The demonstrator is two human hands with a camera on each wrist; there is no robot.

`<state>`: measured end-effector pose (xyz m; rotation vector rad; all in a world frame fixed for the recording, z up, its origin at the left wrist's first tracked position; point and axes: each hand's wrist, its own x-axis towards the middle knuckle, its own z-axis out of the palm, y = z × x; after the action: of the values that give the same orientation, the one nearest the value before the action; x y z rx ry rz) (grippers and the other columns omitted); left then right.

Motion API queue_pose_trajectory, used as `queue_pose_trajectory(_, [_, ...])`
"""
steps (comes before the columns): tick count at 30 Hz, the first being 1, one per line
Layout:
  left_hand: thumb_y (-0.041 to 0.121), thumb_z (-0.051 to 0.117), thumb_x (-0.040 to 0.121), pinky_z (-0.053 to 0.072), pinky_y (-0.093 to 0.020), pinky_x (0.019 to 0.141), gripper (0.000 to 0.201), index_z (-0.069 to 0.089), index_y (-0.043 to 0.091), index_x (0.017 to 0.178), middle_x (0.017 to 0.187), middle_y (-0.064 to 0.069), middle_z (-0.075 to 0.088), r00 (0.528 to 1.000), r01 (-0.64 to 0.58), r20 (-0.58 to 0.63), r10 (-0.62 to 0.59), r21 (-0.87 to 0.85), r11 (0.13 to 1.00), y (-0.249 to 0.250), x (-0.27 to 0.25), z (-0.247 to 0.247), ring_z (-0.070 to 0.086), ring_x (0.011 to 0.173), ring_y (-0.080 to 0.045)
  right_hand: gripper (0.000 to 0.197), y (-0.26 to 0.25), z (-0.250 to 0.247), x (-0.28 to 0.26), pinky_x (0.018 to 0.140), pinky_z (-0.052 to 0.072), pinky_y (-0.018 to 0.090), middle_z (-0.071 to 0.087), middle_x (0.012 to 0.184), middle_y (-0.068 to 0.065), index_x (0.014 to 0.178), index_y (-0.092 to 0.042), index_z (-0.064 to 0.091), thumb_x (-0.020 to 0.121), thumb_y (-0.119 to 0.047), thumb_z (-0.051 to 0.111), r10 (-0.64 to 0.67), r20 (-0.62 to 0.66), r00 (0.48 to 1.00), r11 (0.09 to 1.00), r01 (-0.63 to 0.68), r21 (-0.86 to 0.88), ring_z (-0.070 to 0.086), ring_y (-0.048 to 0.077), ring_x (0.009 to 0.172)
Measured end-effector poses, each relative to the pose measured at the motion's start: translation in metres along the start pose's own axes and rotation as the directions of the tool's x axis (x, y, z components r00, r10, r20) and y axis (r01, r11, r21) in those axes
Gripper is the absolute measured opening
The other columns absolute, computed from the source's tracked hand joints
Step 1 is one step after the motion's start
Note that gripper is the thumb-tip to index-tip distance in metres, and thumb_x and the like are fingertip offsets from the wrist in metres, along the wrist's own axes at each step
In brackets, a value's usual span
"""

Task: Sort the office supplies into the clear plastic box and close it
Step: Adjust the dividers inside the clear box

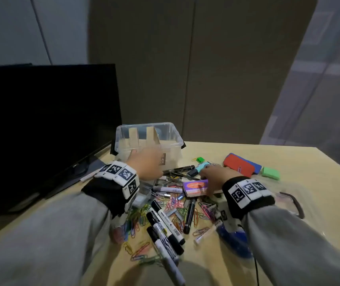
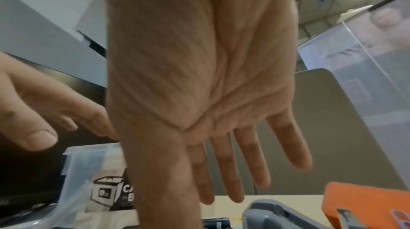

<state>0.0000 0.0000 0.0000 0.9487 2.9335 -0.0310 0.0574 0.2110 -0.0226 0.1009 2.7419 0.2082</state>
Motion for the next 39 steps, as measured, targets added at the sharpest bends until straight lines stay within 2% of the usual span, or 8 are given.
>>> queue_pose_trajectory(9, [0.044, 0.059, 0.088, 0.023, -0.053, 0.114, 0.076, 0.024, 0.017, 0.15, 0.154, -0.002, 0.029, 0.995, 0.074, -0.063, -0.073, 0.02, 0.997, -0.002, 0.016, 0.014, 0.029, 0.141, -0.022, 0.069, -0.013, 0.01, 0.009, 0.093, 0.051, 0.042, 0.056, 0.131, 0.007, 0.141, -0.019, 0.044, 0.079, -0.023, 0.075, -0.033, -0.034, 0.999, 0.989, 0.027, -0.142, 0.055, 0.028, 0.118])
queue_pose_trajectory(15, [0.04, 0.06, 0.087, 0.027, -0.051, 0.11, 0.071, 0.029, 0.017, 0.147, 0.149, -0.003, 0.036, 0.994, 0.097, -0.049, -0.096, 0.024, 0.995, -0.008, 0.036, 0.013, 0.035, 0.137, -0.023, 0.067, -0.021, 0.012, 0.017, 0.093, 0.051, 0.042, 0.057, 0.13, 0.007, 0.137, -0.018, 0.047, 0.078, -0.021, 0.077, -0.082, -0.002, 0.997, 0.988, 0.081, -0.135, 0.055, 0.028, 0.118])
queue_pose_trajectory(22, [0.035, 0.053, 0.092, 0.026, -0.052, 0.111, 0.057, 0.033, 0.017, 0.143, 0.141, -0.007, 0.045, 0.998, 0.049, -0.039, -0.047, 0.045, 0.998, -0.007, 0.064, 0.007, 0.042, 0.131, -0.026, 0.067, -0.022, 0.012, 0.035, 0.091, 0.05, 0.041, 0.057, 0.126, 0.01, 0.13, -0.014, 0.049, 0.073, -0.023, 0.083, -0.131, 0.043, 0.99, 0.988, 0.134, -0.081, 0.055, 0.029, 0.113])
queue_pose_trajectory(24, [0.031, 0.051, 0.094, 0.031, -0.051, 0.108, 0.048, 0.037, 0.016, 0.137, 0.134, -0.008, 0.05, 0.999, 0.024, -0.027, -0.023, 0.042, 0.999, -0.009, 0.07, 0.004, 0.047, 0.124, -0.027, 0.066, -0.021, 0.011, 0.041, 0.089, 0.049, 0.04, 0.056, 0.124, 0.011, 0.126, -0.012, 0.05, 0.071, -0.024, 0.084, -0.154, 0.041, 0.987, 0.985, 0.156, -0.075, 0.055, 0.03, 0.111])
queue_pose_trajectory(29, [0.017, 0.044, 0.096, 0.039, -0.046, 0.098, 0.035, 0.041, 0.011, 0.131, 0.123, -0.009, 0.059, 1.0, -0.027, 0.004, 0.027, 0.035, 0.999, -0.014, 0.084, -0.008, 0.056, 0.111, -0.029, 0.067, -0.013, 0.0, 0.054, 0.082, 0.046, 0.036, 0.055, 0.126, 0.009, 0.131, -0.014, 0.047, 0.076, -0.033, 0.079, -0.146, 0.039, 0.989, 0.989, 0.145, 0.026, 0.054, 0.028, 0.113])
queue_pose_trajectory(34, [0.009, 0.041, 0.096, 0.048, -0.04, 0.085, 0.023, 0.047, 0.013, 0.118, 0.116, -0.012, 0.061, 0.998, -0.057, -0.012, 0.057, 0.023, 0.998, -0.02, 0.089, -0.01, 0.059, 0.101, -0.03, 0.056, -0.007, -0.013, 0.059, 0.082, 0.052, 0.038, 0.059, 0.111, 0.004, 0.118, -0.02, 0.049, 0.073, -0.039, 0.076, -0.126, 0.012, 0.992, 0.98, 0.123, 0.156, 0.057, 0.025, 0.099])
queue_pose_trajectory(36, [0.007, 0.041, 0.095, 0.047, -0.035, 0.079, 0.024, 0.048, 0.014, 0.117, 0.115, -0.011, 0.06, 0.998, -0.063, -0.023, 0.063, -0.006, 0.998, -0.021, 0.089, -0.009, 0.058, 0.096, -0.028, 0.052, -0.007, -0.018, 0.057, 0.08, 0.051, 0.037, 0.059, 0.105, 0.002, 0.113, -0.021, 0.05, 0.073, -0.038, 0.076, -0.126, -0.03, 0.992, 0.97, 0.13, 0.205, 0.058, 0.024, 0.094])
queue_pose_trajectory(39, [0.006, 0.043, 0.095, 0.042, -0.03, 0.072, 0.024, 0.051, 0.015, 0.116, 0.114, -0.009, 0.059, 0.996, -0.084, -0.041, 0.083, -0.047, 0.995, -0.021, 0.085, -0.008, 0.055, 0.089, -0.024, 0.047, -0.005, -0.029, 0.051, 0.067, 0.046, 0.029, 0.058, 0.105, 0.0, 0.111, -0.021, 0.049, 0.075, -0.037, 0.076, -0.154, -0.082, 0.985, 0.939, 0.172, 0.299, 0.057, 0.019, 0.09])
